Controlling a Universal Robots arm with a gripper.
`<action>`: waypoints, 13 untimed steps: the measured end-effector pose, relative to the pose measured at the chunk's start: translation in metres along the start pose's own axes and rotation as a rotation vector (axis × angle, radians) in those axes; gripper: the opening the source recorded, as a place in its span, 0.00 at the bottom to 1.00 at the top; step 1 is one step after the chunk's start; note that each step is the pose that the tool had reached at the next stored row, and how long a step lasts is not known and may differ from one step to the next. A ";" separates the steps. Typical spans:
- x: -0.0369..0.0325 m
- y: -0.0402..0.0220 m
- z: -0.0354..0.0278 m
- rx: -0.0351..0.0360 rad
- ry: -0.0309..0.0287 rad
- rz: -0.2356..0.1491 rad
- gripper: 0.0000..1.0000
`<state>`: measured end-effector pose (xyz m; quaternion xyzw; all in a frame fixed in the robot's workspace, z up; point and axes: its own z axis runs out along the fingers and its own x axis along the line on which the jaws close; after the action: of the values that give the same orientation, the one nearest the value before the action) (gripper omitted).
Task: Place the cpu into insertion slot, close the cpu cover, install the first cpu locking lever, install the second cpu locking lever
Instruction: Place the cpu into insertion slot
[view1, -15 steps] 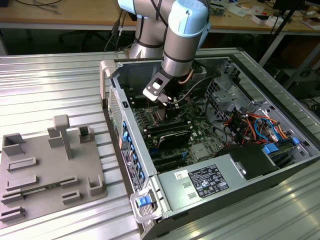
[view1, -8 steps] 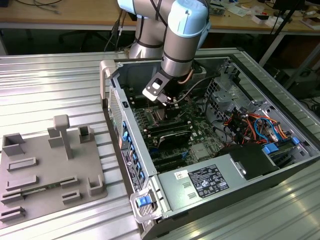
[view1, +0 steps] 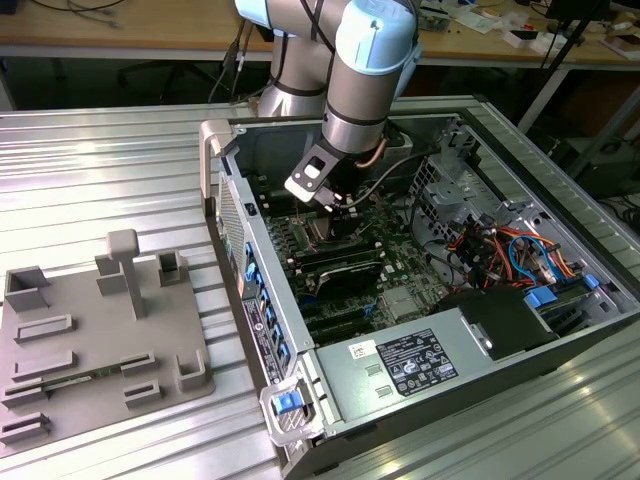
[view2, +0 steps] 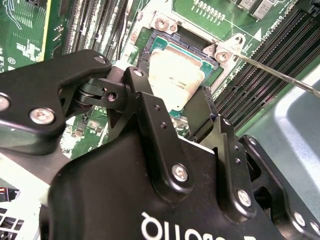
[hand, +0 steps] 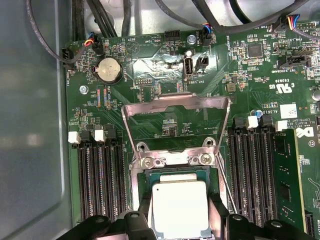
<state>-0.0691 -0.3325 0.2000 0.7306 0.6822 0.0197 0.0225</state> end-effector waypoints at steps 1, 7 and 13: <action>0.0000 0.0000 0.0000 0.0000 0.0001 0.000 0.54; 0.0000 -0.0001 0.0000 0.0000 0.0002 0.000 0.54; 0.0000 -0.0002 0.0000 0.0000 0.0000 0.000 0.67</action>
<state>-0.0693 -0.3325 0.2000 0.7306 0.6821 0.0197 0.0225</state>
